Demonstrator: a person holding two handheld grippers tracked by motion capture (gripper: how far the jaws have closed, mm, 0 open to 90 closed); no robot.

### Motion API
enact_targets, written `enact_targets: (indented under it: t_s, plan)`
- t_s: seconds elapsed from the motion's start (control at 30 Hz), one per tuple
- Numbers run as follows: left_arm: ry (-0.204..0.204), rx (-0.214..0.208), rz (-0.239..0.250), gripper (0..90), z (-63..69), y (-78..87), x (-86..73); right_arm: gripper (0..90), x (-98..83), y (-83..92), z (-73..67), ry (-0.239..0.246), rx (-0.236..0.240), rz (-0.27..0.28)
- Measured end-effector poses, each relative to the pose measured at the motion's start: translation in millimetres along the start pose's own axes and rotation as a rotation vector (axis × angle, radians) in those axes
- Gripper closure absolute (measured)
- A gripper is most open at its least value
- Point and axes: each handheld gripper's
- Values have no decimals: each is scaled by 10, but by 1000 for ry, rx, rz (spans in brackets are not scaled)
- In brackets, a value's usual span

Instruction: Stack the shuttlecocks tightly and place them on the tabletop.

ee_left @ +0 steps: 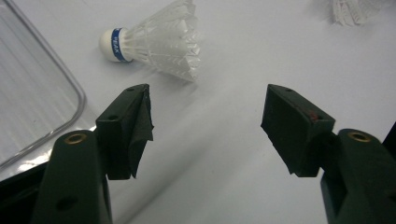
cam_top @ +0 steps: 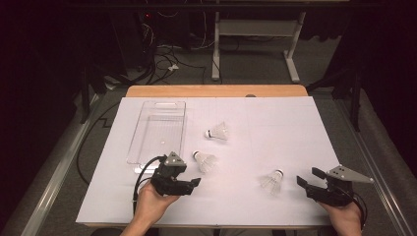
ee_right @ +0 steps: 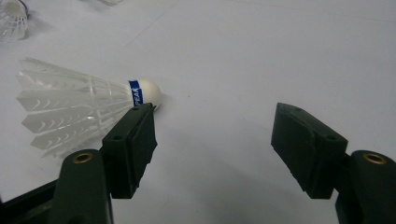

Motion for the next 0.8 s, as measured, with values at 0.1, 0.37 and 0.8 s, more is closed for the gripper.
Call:
enact_targets:
  t_s: [0.1, 0.37, 0.8]
  plan:
    - [1, 11, 14, 341, 5, 43, -46, 310, 0, -1, -1, -2, 0, 0]
    - [19, 39, 29, 341, -7, 107, -178, 310, 0, 2, -5, 1, -2, 1]
    - [51, 80, 40, 341, -33, 152, -393, 311, -1, 5, -10, 5, -4, 2]
Point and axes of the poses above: each handheld gripper's, and its own axes: y roughly backward along the jaws, x roughly out of its top, z roughly to its right, and after that the axes turned 14 degrees about -y, right-handed
